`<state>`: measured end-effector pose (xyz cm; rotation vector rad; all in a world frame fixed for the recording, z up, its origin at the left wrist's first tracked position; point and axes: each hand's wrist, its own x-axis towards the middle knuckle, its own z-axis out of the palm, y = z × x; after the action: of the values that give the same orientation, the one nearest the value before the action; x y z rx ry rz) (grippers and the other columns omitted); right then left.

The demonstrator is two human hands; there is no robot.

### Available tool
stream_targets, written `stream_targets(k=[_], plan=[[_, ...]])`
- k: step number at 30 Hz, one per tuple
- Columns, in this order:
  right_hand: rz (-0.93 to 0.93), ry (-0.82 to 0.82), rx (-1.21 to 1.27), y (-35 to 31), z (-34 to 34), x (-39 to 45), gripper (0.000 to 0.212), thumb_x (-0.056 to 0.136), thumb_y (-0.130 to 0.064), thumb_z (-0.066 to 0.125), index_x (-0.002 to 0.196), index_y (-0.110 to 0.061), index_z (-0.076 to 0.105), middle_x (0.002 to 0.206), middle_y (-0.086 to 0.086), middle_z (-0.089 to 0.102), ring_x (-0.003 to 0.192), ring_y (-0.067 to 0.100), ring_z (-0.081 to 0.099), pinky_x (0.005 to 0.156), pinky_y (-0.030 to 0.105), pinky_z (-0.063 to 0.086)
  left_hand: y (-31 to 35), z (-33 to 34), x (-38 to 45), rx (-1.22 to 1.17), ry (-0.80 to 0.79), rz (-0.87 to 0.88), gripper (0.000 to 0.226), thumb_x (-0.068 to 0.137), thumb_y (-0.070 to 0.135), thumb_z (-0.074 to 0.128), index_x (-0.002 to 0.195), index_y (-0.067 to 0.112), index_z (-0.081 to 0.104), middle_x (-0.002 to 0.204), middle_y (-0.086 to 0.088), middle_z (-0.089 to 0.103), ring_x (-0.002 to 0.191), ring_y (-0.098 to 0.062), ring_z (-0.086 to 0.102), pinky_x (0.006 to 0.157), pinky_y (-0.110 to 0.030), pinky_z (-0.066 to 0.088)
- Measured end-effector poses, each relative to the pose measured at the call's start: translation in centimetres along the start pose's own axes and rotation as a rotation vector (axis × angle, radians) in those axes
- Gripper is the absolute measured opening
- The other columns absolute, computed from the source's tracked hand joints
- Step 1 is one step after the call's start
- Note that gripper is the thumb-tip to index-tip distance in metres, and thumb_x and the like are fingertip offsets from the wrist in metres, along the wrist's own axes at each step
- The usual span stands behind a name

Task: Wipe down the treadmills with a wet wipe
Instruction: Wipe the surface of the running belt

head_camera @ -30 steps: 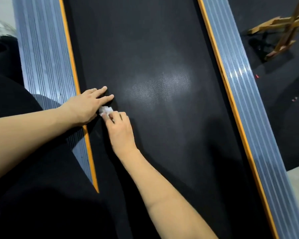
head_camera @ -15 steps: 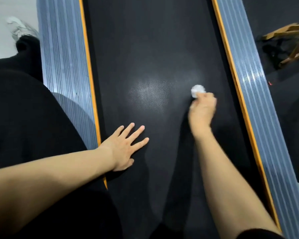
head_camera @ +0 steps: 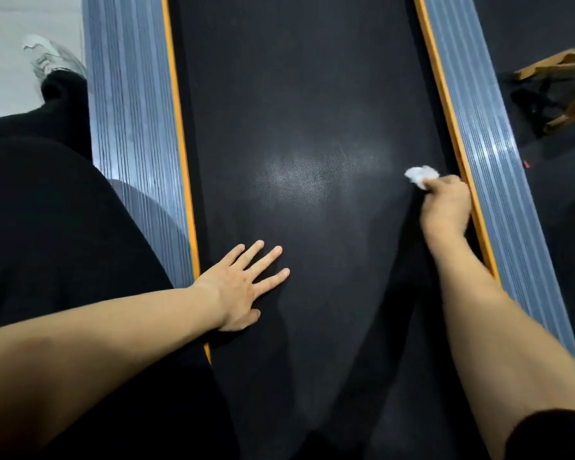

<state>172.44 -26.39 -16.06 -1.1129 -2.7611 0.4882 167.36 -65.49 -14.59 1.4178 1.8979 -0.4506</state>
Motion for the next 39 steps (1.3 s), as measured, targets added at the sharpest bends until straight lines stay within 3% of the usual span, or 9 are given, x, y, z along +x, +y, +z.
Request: stream_targets(k=[2,4,13,17,19,22,26,35,39], plan=[[0.322,0.087,-0.071,1.2,0.6,0.3,0.033,0.089,-0.018,0.049,0.108,-0.005,0.073,0.107,0.016,0.065,0.101,0.038,0.06,0.077,0.03,0.038,0.1,-0.1,0.0,-0.004,-0.006,0.006,0.079,0.104,0.054,0.028,0.154,0.035,-0.029,0.158,-0.006,-0.043,0.148,-0.035,-0.034,0.125,-0.052,-0.008],[0.247,0.092,-0.071,-3.2,3.0,-1.4,0.036,0.083,-0.007,0.045,0.105,-0.002,0.074,0.1,0.021,0.065,0.092,0.041,0.061,0.073,0.038,0.042,0.1,-0.1,0.0,-0.004,0.008,-0.002,0.078,0.104,0.053,0.028,0.154,0.035,-0.03,0.157,-0.006,-0.043,0.148,-0.035,-0.034,0.125,-0.052,-0.008],[-0.994,-0.338,0.149,-18.1,7.9,-10.7,0.046,0.083,-0.014,0.039,0.113,-0.02,0.074,0.108,0.001,0.066,0.097,0.021,0.055,0.083,0.032,0.048,-0.3,-1.4,-0.2,-0.013,0.076,0.012,0.067,0.107,0.042,0.029,0.161,0.035,-0.009,0.17,-0.006,-0.012,0.156,-0.034,-0.006,0.127,-0.047,0.004],[-0.537,-0.107,0.235,-8.1,3.1,-0.6,0.049,0.077,0.004,0.049,0.108,-0.022,0.078,0.119,-0.009,0.07,0.108,0.004,0.061,0.101,0.014,0.042,0.0,-1.7,-0.2,0.023,0.156,-0.002,0.067,0.106,0.041,0.032,0.162,0.032,-0.002,0.17,-0.008,-0.014,0.156,-0.036,0.003,0.122,-0.047,0.019],[-0.08,0.011,0.124,-2.1,0.6,2.8,0.038,0.081,0.003,0.054,0.102,-0.018,0.077,0.106,0.0,0.073,0.105,0.018,0.066,0.081,0.001,0.039,0.0,-2.0,0.0,0.036,0.212,-0.04,0.068,0.106,0.041,0.031,0.162,0.028,-0.004,0.169,-0.012,-0.014,0.155,-0.038,0.006,0.121,-0.049,0.021],[0.19,0.025,-0.044,1.1,0.3,3.7,0.03,0.09,-0.006,0.047,0.107,-0.004,0.072,0.102,0.016,0.065,0.103,0.04,0.061,0.08,0.028,0.044,-1.2,-2.3,0.8,0.022,0.265,-0.11,0.072,0.105,0.045,0.028,0.162,0.027,-0.012,0.168,-0.015,-0.019,0.156,-0.039,-0.003,0.125,-0.052,0.009],[0.102,0.148,-0.074,-6.4,4.8,1.6,0.033,0.081,0.001,0.045,0.099,-0.007,0.071,0.09,0.024,0.063,0.082,0.041,0.06,0.067,0.041,0.043,-1.8,-1.7,1.9,-0.008,0.192,-0.135,0.084,0.103,0.057,0.03,0.157,0.026,-0.027,0.163,-0.016,-0.033,0.154,-0.039,-0.019,0.126,-0.052,0.0],[-0.902,-0.327,0.158,-23.1,10.2,-7.5,0.035,0.081,0.004,0.06,0.109,-0.011,0.075,0.1,0.009,0.069,0.089,0.032,0.061,0.075,0.036,0.05,-2.2,-1.5,2.4,0.007,0.1,-0.121,0.096,0.1,0.062,0.039,0.154,0.025,-0.03,0.165,-0.019,-0.024,0.153,-0.04,-0.021,0.126,-0.053,-0.003],[-0.775,-0.154,0.052,-16.4,7.8,-2.2,0.036,0.086,-0.017,0.045,0.105,-0.018,0.076,0.095,0.004,0.068,0.093,0.021,0.057,0.084,0.027,0.048,-2.3,-1.0,2.5,0.001,0.138,-0.12,0.102,0.099,0.062,0.044,0.152,0.025,-0.036,0.158,-0.016,-0.04,0.151,-0.039,-0.026,0.126,-0.052,-0.004]])
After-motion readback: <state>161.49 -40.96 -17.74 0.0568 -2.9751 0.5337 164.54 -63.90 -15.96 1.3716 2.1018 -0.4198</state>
